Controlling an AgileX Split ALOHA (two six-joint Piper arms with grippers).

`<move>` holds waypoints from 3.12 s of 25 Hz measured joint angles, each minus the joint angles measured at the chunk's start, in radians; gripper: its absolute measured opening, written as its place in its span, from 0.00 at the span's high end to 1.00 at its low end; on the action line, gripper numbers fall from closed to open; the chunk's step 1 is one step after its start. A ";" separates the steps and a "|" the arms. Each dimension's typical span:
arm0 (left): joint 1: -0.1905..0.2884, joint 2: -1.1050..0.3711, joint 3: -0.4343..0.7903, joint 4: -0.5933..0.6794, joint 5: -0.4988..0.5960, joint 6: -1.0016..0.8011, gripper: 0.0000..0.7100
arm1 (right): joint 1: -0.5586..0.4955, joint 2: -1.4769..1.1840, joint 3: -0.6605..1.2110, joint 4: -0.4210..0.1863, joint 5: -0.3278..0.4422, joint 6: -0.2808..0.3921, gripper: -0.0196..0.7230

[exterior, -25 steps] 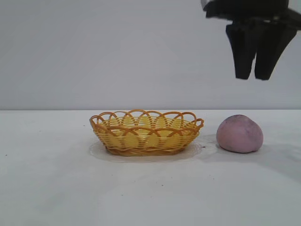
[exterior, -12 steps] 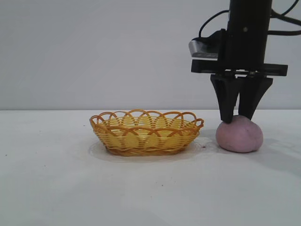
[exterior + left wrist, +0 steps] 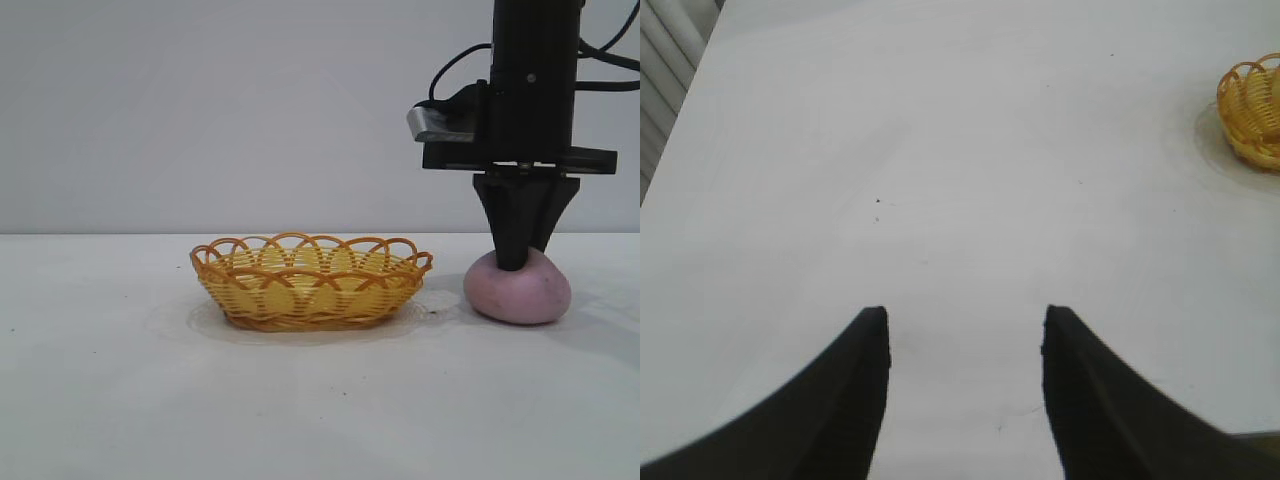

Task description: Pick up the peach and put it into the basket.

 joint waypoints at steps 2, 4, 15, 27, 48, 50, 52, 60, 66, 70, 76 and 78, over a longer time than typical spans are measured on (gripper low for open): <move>0.000 0.000 0.000 0.000 0.000 0.000 0.51 | 0.000 -0.010 0.000 0.000 0.000 -0.009 0.97; 0.000 0.000 0.000 0.000 0.000 0.000 0.51 | 0.000 -0.028 -0.007 0.000 0.002 -0.010 0.97; 0.000 0.000 0.000 0.000 0.000 -0.001 0.51 | 0.031 -0.105 -0.281 0.077 0.121 -0.022 0.97; 0.000 0.000 0.000 0.000 0.000 -0.001 0.51 | 0.214 0.001 -0.299 0.112 0.133 -0.026 0.97; 0.000 0.000 0.000 0.002 0.000 -0.001 0.51 | 0.220 0.077 -0.304 0.155 0.091 -0.028 0.59; 0.000 0.000 0.000 0.002 0.000 -0.001 0.51 | 0.211 0.077 -0.315 0.155 0.106 -0.028 0.61; 0.000 0.000 0.000 0.002 0.000 -0.001 0.51 | 0.199 0.077 -0.341 0.143 0.119 -0.021 0.61; 0.000 0.000 0.000 0.002 0.000 -0.001 0.51 | 0.096 0.041 -0.430 -0.018 0.128 0.066 0.61; 0.000 0.000 0.000 0.002 0.000 -0.001 0.51 | -0.021 0.023 -0.431 -0.052 0.131 0.084 0.61; 0.000 0.000 0.000 0.002 0.000 -0.001 0.51 | -0.108 0.016 -0.431 -0.054 0.132 0.086 0.61; 0.000 0.000 0.000 0.002 0.000 -0.001 0.51 | -0.228 0.009 -0.423 -0.052 0.132 0.088 0.61; 0.000 0.000 0.000 0.002 0.000 -0.001 0.51 | -0.259 -0.009 -0.394 -0.052 0.132 0.091 0.61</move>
